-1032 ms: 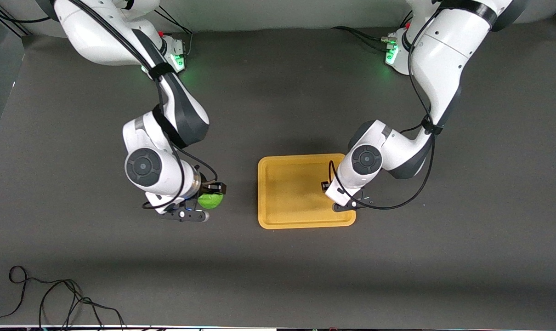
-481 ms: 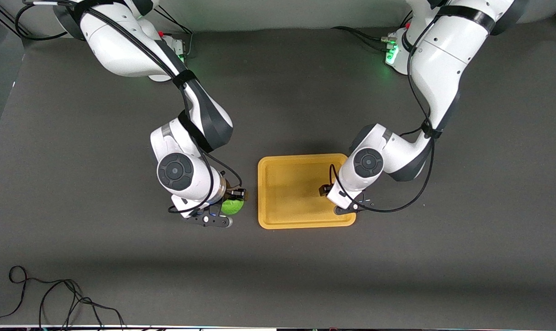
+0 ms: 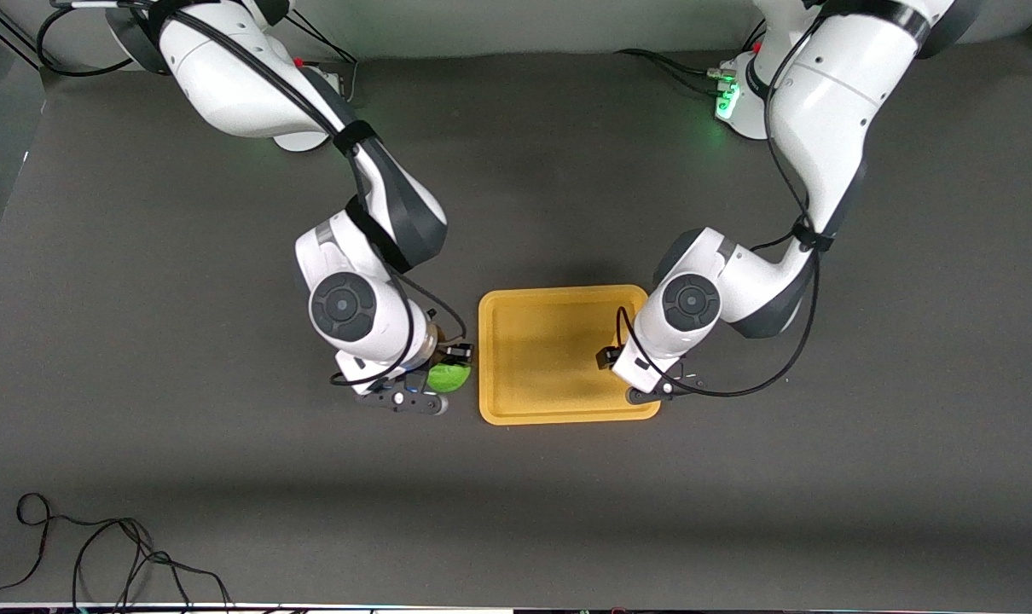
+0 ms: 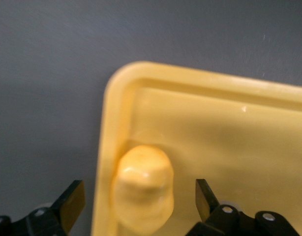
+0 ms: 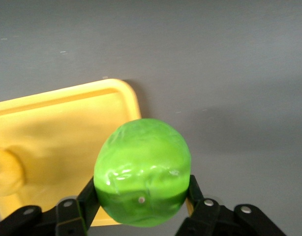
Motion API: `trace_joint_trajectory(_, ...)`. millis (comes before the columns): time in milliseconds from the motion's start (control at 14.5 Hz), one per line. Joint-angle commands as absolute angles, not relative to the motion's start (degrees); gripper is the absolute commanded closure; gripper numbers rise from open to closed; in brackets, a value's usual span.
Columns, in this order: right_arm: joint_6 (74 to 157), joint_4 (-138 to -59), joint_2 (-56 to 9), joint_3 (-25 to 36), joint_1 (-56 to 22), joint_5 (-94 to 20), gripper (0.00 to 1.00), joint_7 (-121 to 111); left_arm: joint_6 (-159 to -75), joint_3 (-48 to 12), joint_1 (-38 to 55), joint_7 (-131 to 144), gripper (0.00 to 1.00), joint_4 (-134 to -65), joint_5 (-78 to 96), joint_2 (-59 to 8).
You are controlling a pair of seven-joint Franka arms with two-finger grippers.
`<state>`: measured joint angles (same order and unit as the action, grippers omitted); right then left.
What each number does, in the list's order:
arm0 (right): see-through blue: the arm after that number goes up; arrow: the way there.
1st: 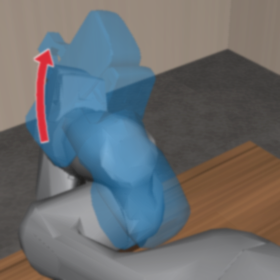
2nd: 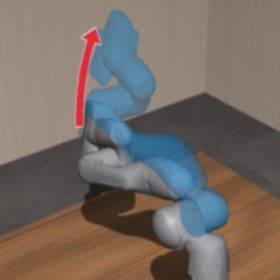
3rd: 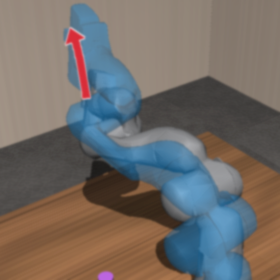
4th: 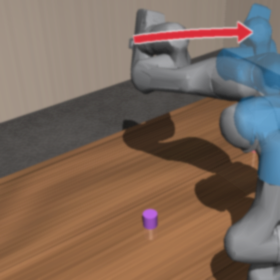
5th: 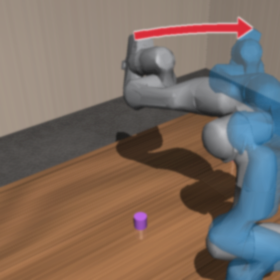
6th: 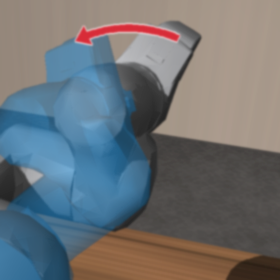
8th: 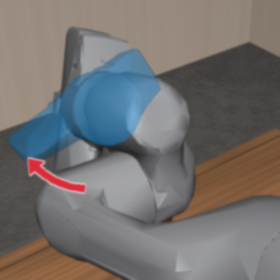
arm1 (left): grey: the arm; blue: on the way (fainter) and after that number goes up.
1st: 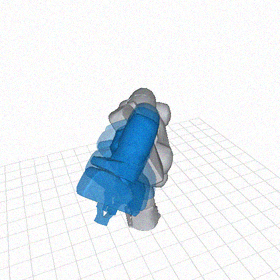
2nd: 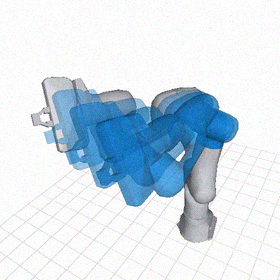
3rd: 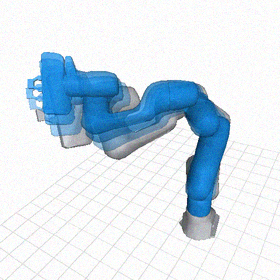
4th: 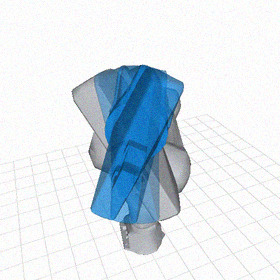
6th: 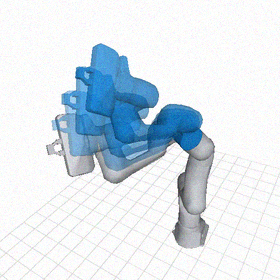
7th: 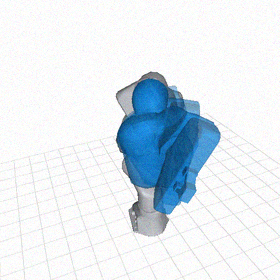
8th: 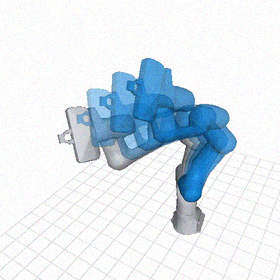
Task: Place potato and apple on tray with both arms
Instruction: 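Lower the potato onto the tray while the right gripper carries the apple, then release the apple onto the tray while the left gripper withdraws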
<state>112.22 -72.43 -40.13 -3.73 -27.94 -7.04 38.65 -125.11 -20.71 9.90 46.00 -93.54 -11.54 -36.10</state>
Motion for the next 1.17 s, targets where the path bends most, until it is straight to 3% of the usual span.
trace_joint_trajectory(0,116.5,-69.9,-43.3,-3.5,-30.7,-8.6,0.66,41.4,-112.7,-19.6,10.2,45.4,0.00,-85.4,-12.4,-33.2)
trace_joint_trajectory(206,125.8,-68.6,-47.3,-3.5,-34.8,-8.6,0.66,42.8,-106.4,-17.4,10.0,38.3,0.00,-79.0,-12.4,-31.9)
trace_joint_trajectory(413,132.3,-65.1,-52.6,-3.5,-38.5,-8.4,0.66,48.4,-104.9,-13.5,9.6,27.4,0.00,-79.0,-12.2,-26.7)
trace_joint_trajectory(757,131.3,-65.6,-53.7,-2.9,-40.3,-7.4,0.66,48.3,-96.9,-13.1,2.8,14.7,0.00,-79.4,-11.4,-18.7)
trace_joint_trajectory(894,126.0,-65.7,-53.5,-2.9,-39.6,-5.1,0.66,47.9,-96.4,-13.1,-0.8,10.6,0.00,-79.7,-9.9,-16.9)
trace_joint_trajectory(1101,124.6,-66.0,-53.8,-2.8,-40.3,-4.7,0.66,48.5,-96.6,-13.2,-4.9,7.7,0.00,-81.4,-7.4,-14.4)
